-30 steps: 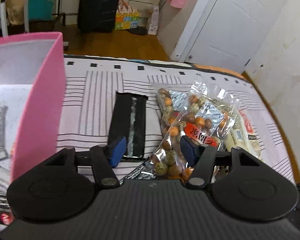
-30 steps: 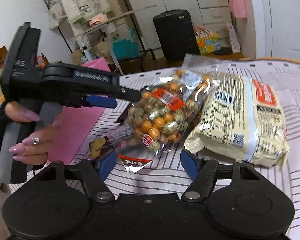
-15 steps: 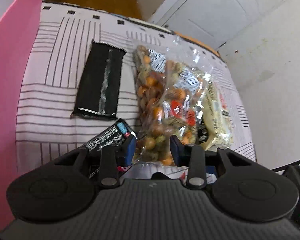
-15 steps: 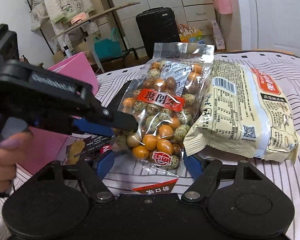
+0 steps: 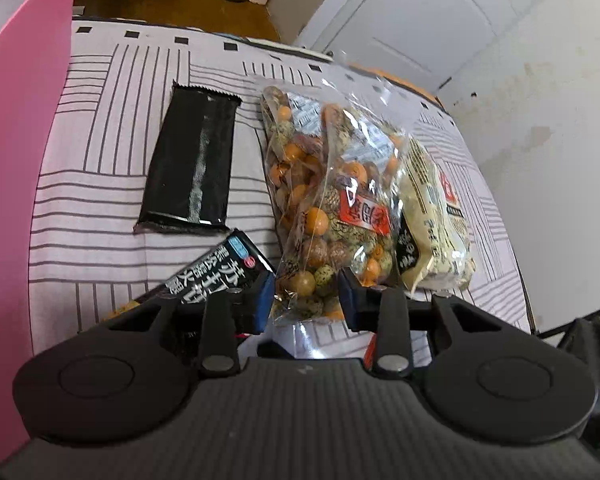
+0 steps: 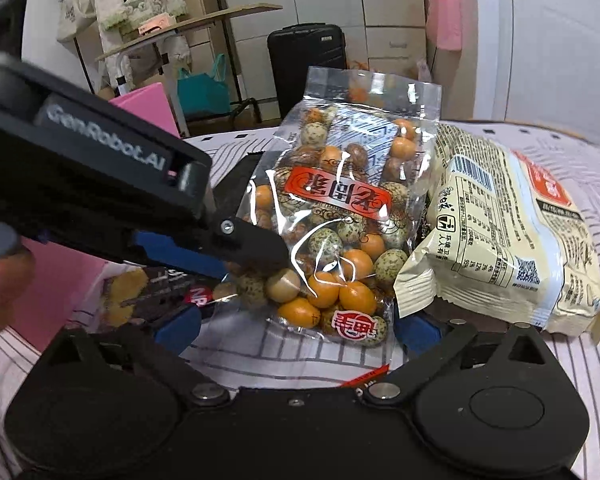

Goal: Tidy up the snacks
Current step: 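Grasp the clear bag of coated peanuts with the left gripper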

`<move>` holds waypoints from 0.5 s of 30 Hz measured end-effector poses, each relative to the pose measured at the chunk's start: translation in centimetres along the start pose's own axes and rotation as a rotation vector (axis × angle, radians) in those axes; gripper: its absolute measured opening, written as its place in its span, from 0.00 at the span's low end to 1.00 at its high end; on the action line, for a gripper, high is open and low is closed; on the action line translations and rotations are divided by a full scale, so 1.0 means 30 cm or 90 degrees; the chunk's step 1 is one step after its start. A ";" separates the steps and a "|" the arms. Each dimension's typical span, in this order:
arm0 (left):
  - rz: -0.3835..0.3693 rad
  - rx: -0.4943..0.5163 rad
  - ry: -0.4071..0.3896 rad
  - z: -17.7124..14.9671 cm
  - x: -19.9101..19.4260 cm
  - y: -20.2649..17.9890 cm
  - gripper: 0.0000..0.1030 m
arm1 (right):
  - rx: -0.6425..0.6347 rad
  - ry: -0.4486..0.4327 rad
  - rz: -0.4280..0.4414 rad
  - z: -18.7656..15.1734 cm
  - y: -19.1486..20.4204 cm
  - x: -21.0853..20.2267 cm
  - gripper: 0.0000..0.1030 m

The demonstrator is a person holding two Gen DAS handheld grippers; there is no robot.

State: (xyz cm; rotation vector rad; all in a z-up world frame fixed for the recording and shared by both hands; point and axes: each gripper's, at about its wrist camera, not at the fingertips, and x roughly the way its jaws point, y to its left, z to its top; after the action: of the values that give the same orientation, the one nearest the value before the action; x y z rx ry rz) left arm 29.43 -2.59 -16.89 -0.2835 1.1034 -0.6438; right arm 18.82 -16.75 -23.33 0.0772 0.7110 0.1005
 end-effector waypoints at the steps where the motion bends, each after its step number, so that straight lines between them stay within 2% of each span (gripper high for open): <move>1: -0.001 -0.002 0.004 0.000 -0.001 -0.001 0.32 | -0.004 -0.002 -0.003 -0.001 -0.001 0.002 1.00; 5: -0.011 0.035 0.007 -0.037 -0.006 -0.015 0.31 | 0.001 0.010 -0.011 0.005 -0.031 -0.001 1.00; 7: 0.003 0.046 -0.002 -0.045 -0.005 -0.025 0.34 | 0.009 0.013 -0.001 0.011 -0.056 -0.010 1.00; 9: 0.039 0.065 -0.045 -0.045 -0.017 -0.048 0.42 | 0.017 0.017 0.019 0.018 -0.081 -0.018 1.00; 11: 0.075 0.094 -0.089 -0.048 -0.029 -0.075 0.42 | 0.017 0.021 0.032 0.025 -0.098 -0.017 1.00; 13: 0.071 0.107 -0.105 -0.051 -0.020 -0.079 0.41 | 0.008 0.020 0.034 0.024 -0.098 -0.011 1.00; 14: 0.064 0.096 -0.093 -0.053 -0.007 -0.072 0.41 | 0.004 0.018 0.031 0.023 -0.095 -0.007 1.00; 15: 0.048 0.079 -0.081 -0.054 0.005 -0.062 0.36 | -0.001 0.016 0.027 0.020 -0.089 -0.003 1.00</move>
State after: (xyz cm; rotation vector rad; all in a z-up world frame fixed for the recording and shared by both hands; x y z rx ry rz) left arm 27.37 -3.98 -16.74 -0.1731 0.9437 -0.6167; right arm 19.33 -19.43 -23.11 0.0895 0.7339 0.1422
